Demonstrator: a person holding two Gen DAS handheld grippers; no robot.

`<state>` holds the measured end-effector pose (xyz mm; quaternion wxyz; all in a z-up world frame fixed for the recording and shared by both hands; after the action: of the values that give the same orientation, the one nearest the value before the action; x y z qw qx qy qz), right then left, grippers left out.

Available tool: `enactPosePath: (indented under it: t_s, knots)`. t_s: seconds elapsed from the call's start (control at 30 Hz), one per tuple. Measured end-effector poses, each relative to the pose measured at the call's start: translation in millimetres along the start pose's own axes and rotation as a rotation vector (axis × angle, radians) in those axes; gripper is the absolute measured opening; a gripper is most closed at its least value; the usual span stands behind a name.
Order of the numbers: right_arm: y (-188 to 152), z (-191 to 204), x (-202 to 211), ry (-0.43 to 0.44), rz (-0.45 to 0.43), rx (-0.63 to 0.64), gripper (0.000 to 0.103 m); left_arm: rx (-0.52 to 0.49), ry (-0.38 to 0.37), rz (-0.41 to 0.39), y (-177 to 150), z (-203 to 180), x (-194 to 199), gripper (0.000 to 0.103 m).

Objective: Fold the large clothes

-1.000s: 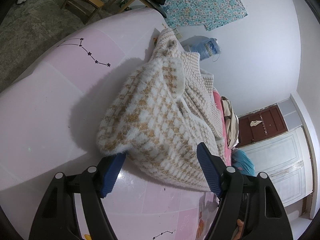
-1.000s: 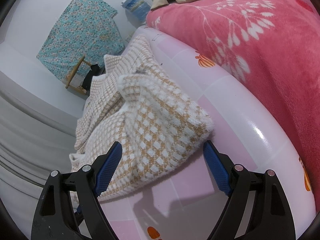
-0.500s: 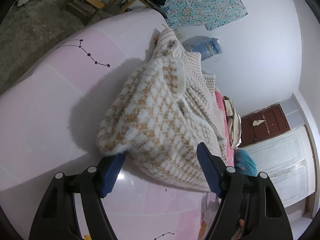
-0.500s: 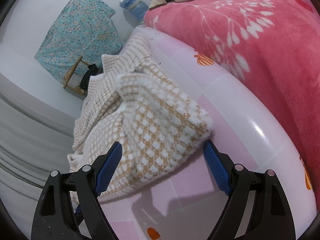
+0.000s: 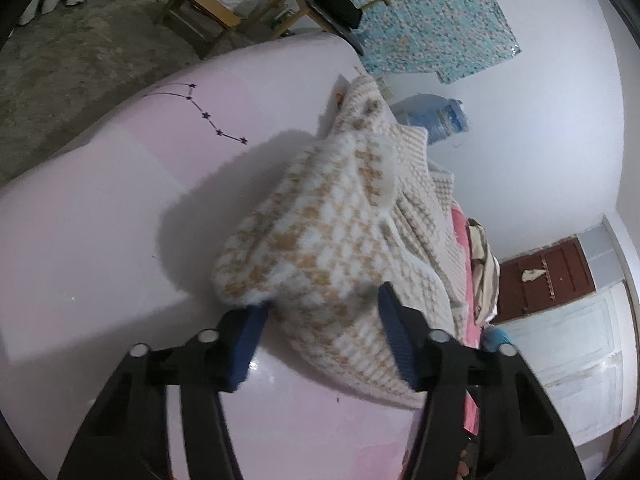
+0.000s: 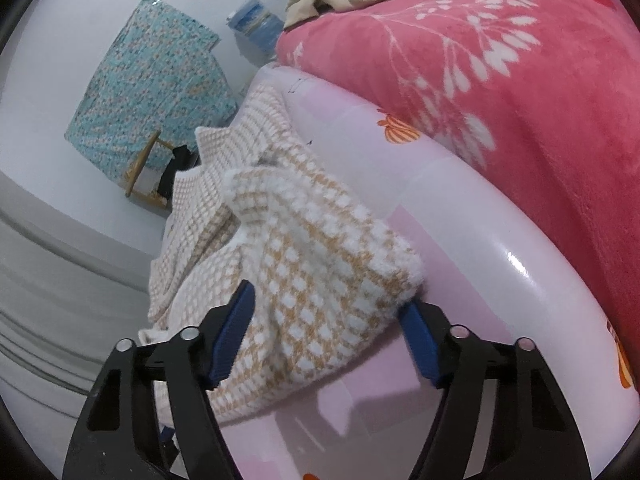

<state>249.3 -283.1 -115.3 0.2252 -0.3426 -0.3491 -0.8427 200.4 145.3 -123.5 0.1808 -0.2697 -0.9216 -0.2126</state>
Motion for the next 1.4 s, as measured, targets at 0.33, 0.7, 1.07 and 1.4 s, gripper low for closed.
enactPosePath:
  t_s: [0.33,0.7,1.07,1.4]
  knots:
    - [4,-5,-5,-0.009,-0.017,0.029,0.01,-0.278,0.155,-0.021,-1,-15,-8,0.011]
    - [-7,46,70,0.031,-0.145,0.24,0.006,-0.661,0.116,-0.134,2,-82,46,0.008]
    - [-49,-3,90,0.014,-0.035,0.164,0.01,-0.588,0.107,0.057,-32,-42,83,0.01]
    - [-31,-54,121,-0.133,-0.063,0.033,0.059,-0.46,0.145,0.112,-16,-7,108,0.054]
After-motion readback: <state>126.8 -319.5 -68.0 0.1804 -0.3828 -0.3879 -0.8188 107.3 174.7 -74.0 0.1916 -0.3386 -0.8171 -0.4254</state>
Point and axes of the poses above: each gripper's, at about its wrist camera, not at the fingertips, and x roughly against the way its jaws point, z to its left, y to its top, the point moved 7 cm from there along -x, roughly the way its jaws point, and after that the axes turned 10 degrees about -y, right-handed, at the moved point
